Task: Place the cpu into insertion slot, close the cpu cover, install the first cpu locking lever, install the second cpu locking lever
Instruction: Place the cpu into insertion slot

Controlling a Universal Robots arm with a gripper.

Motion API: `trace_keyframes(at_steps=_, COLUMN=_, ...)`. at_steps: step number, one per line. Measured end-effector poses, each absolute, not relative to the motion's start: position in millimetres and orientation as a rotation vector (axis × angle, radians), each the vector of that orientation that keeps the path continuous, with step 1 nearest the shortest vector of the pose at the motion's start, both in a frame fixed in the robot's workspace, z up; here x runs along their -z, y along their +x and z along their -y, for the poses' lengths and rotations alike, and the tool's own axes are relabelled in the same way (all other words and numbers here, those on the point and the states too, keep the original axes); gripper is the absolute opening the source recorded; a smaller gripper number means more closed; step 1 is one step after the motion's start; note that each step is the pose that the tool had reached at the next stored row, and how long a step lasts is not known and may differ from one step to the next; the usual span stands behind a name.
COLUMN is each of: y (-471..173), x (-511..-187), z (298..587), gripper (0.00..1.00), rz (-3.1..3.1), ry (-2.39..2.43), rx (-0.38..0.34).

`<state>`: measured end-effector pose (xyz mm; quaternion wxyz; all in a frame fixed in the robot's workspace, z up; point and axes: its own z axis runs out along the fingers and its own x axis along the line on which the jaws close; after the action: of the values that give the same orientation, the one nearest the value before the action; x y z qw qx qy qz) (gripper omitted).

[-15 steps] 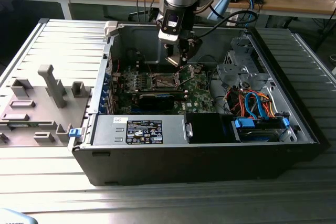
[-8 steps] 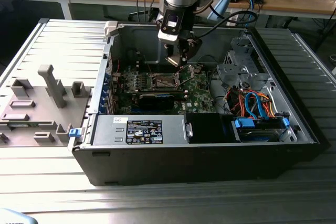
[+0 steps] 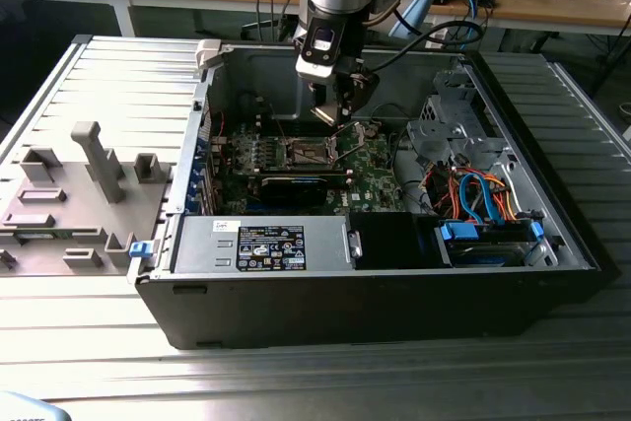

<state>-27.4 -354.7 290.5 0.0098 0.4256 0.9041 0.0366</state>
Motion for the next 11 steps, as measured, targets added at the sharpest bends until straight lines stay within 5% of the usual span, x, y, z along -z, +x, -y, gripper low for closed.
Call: trace_keyframes(at_steps=11, y=-27.4, x=-290.1, z=354.7, gripper=0.55, rz=-2.812, ry=1.350, rx=-0.114)
